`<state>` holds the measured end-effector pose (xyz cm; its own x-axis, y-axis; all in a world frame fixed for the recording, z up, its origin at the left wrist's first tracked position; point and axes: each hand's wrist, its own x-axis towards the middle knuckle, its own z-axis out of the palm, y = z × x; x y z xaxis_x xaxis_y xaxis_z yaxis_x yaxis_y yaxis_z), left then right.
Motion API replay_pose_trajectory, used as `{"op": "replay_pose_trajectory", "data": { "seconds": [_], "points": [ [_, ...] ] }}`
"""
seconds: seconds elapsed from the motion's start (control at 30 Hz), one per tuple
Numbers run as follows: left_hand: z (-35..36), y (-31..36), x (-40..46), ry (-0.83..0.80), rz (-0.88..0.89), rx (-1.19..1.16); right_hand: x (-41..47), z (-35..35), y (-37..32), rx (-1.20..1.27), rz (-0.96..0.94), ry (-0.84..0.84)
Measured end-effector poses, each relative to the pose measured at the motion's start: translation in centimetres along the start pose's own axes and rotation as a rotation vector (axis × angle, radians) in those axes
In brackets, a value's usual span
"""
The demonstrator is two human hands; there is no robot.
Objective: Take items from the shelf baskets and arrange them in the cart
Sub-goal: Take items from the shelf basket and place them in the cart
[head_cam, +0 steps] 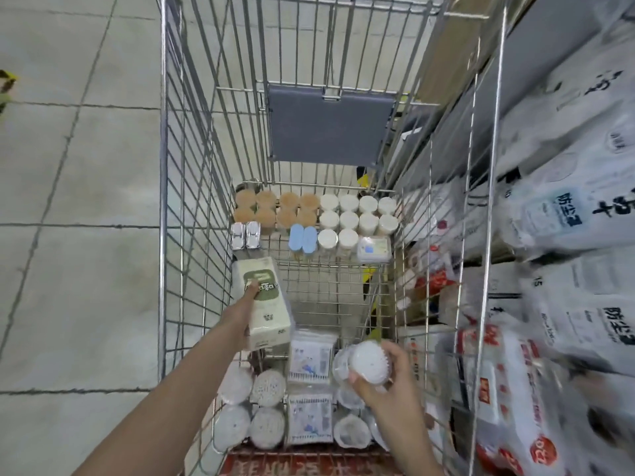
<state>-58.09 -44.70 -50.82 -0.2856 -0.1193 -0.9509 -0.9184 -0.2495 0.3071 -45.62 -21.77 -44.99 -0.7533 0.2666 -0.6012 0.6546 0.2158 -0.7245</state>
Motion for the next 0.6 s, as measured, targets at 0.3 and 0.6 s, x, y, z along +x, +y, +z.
{"op": "replay_pose_trajectory", "data": {
  "seconds": [0.3, 0.6],
  "points": [
    [-0.5, -0.7, 5.2, 0.342, 0.208, 0.351, 1.8, 8.0, 0.7, -0.038, -0.023, -0.170],
    [0.1, -1.6, 7.5, 0.474, 0.353, 0.547, 3.5, 10.2, 1.2, -0.066, -0.053, -0.179]
  ]
}}
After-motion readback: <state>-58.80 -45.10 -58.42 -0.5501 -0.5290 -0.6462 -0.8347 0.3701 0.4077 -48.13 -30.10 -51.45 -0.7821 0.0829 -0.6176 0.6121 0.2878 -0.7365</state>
